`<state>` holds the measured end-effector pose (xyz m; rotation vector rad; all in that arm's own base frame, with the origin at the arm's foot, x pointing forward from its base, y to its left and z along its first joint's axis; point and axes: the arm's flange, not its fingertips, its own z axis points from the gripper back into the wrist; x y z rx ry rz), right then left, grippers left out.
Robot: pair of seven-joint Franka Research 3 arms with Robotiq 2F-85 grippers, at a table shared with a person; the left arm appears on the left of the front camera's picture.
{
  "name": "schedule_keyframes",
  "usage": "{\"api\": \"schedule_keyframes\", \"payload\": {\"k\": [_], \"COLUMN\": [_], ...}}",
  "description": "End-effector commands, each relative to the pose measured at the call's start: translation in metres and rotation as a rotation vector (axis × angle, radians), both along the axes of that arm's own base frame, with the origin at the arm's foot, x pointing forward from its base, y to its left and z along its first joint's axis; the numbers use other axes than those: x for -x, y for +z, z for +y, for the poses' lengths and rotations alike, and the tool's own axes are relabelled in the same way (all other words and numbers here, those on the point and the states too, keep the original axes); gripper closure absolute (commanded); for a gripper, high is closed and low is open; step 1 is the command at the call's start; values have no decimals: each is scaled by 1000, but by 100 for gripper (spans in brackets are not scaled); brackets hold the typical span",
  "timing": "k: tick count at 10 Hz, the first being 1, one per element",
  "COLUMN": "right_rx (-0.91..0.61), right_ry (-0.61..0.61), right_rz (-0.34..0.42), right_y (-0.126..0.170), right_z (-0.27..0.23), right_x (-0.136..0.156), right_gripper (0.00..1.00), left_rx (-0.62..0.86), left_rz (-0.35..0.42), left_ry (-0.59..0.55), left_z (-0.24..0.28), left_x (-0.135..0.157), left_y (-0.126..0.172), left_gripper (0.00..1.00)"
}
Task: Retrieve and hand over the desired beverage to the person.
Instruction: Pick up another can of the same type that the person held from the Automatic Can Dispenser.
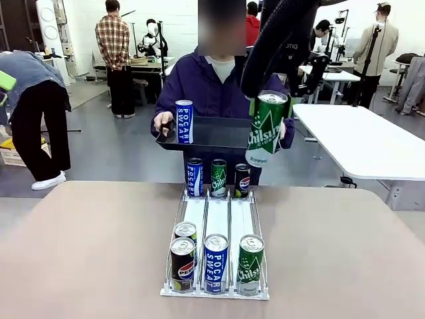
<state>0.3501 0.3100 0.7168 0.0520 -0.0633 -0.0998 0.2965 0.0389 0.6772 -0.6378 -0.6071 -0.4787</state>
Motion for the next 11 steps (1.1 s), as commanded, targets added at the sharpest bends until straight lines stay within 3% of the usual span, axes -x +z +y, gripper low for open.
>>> {"api": "schedule_keyframes", "payload": {"k": [1, 5, 6, 11], "right_rx": [-18, -44, -32, -32], "right_ry": [44, 19, 29, 29], "right_rz": [48, 111, 82, 82], "right_y": [13, 0, -8, -8], "right_z": [8, -2, 4, 4], "right_x": [-22, -53, -46, -46], "right_gripper": [100, 100, 100, 100], "left_rx": [14, 14, 14, 14], "left_rz": [-5, -5, -5, -5], "left_ry": [-13, -13, -13, -13], "left_z": [1, 1, 1, 1], "left_x": [0, 0, 0, 0], "left_y": [0, 0, 0, 0], "left_gripper": [0, 0, 0, 0]}}
